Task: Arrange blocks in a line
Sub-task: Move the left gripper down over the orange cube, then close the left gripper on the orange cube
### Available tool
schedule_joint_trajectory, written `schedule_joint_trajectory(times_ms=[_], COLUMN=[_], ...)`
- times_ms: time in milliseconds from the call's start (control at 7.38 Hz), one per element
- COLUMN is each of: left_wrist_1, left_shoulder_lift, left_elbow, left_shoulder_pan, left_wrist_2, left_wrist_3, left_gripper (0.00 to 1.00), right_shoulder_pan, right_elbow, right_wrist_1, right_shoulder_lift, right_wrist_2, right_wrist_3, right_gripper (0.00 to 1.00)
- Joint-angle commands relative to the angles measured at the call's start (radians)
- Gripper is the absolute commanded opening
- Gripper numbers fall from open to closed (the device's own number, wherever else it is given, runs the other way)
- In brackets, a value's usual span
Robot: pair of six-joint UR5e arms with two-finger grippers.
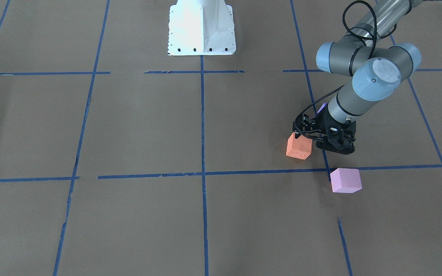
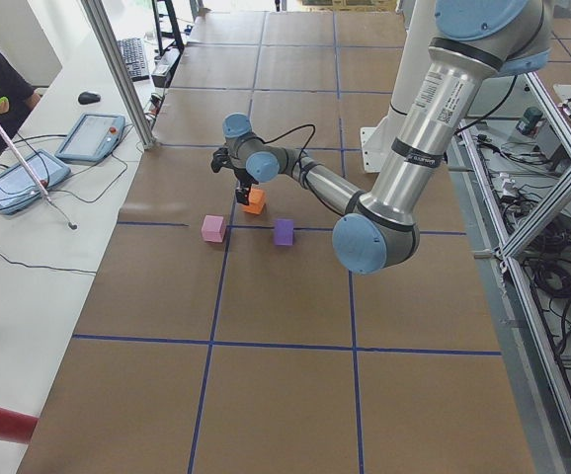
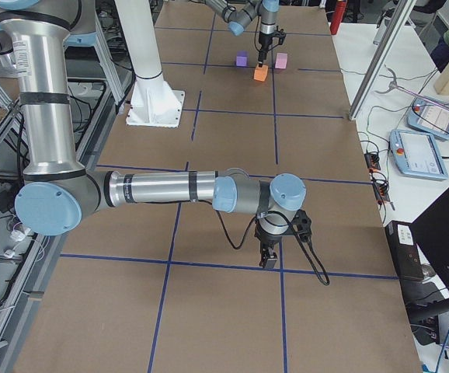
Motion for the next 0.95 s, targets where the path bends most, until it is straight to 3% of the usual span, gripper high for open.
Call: schedule_joint_trajectory(times_ms=[0, 814], left_wrist_1=[-0.006, -0.011], left_shoulder_lift=[0.0, -0.029], left_elbow=[0.008, 0.066], left_shoulder_pan=[0.021, 0.035], left_wrist_2=[0.001, 0.005], left_wrist_3=[-0.018, -0.06], left_gripper=[1.0, 1.0], right_shoulder_pan=[0.0, 0.0], right_elbow=[0.0, 0.0], right_wrist_1=[0.0, 0.0], right_shoulder_lift=[0.0, 0.0], right_wrist_2=[0.0, 0.0], right_wrist_3=[0.0, 0.0], right_gripper=[1.0, 1.0])
